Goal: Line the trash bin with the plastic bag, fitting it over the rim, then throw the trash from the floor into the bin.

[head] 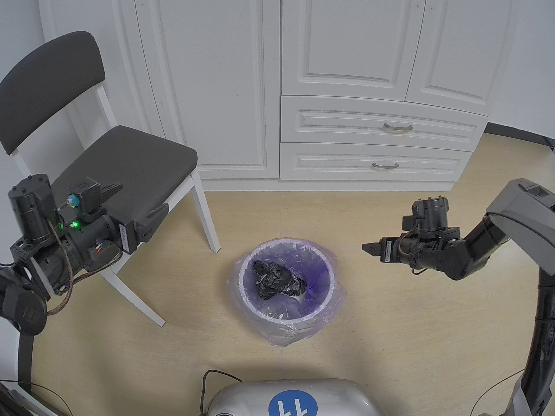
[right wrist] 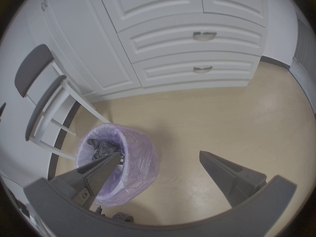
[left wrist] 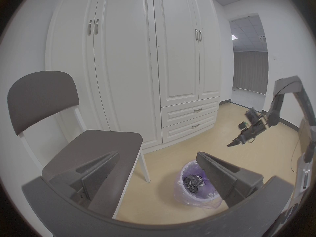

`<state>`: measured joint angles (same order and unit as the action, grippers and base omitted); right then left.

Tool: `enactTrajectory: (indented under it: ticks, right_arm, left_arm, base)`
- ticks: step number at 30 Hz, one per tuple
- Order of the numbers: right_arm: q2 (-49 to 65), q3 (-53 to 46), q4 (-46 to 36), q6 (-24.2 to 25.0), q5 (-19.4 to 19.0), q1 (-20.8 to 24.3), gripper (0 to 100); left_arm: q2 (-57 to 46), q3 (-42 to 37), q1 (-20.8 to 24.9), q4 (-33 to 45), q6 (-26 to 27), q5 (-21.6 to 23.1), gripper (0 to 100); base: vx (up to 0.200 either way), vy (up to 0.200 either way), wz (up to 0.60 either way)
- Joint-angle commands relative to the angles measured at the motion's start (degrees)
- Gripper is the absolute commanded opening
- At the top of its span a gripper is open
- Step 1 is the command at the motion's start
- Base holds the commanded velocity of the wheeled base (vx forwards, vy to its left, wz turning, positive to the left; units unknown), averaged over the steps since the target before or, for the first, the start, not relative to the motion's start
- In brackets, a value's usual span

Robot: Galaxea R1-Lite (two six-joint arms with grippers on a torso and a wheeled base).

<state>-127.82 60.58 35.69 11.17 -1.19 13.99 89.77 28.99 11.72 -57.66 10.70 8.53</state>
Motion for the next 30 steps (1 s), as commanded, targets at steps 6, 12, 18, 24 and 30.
enactTrajectory:
  ticks: [6, 12, 18, 24, 30]
  right_arm:
    - [18.8, -4.0, 2.8, -0.1, 6.4, -0.5, 100]
    - [28.2, -4.7, 0.3, -0.2, 6.4, -3.5, 100]
    - [40.0, -5.3, -2.9, 0.3, 6.4, -5.9, 100]
    - [49.5, -4.8, -3.1, -0.3, 6.4, -6.0, 100]
    - [55.4, -3.9, -3.0, -0.3, 6.4, -6.0, 100]
  left_arm:
    - [11.0, 9.4, 0.8, -5.0, 0.4, -7.5, 100]
    - [3.4, 13.3, -1.2, 1.9, -0.4, -7.3, 100]
    - [-5.4, 19.3, -3.3, 13.6, -0.9, -7.1, 100]
    - [-13.7, 21.8, -4.3, 22.0, -5.1, -7.3, 100]
    - [-18.4, 22.4, -5.6, 25.3, -5.9, -7.0, 100]
  base:
    - [0.0, 0.0, 0.0]
    - [0.0, 0.0, 0.0]
    - [0.0, 0.0, 0.0]
    - [0.0, 0.0, 0.0]
    - [0.0, 0.0, 0.0]
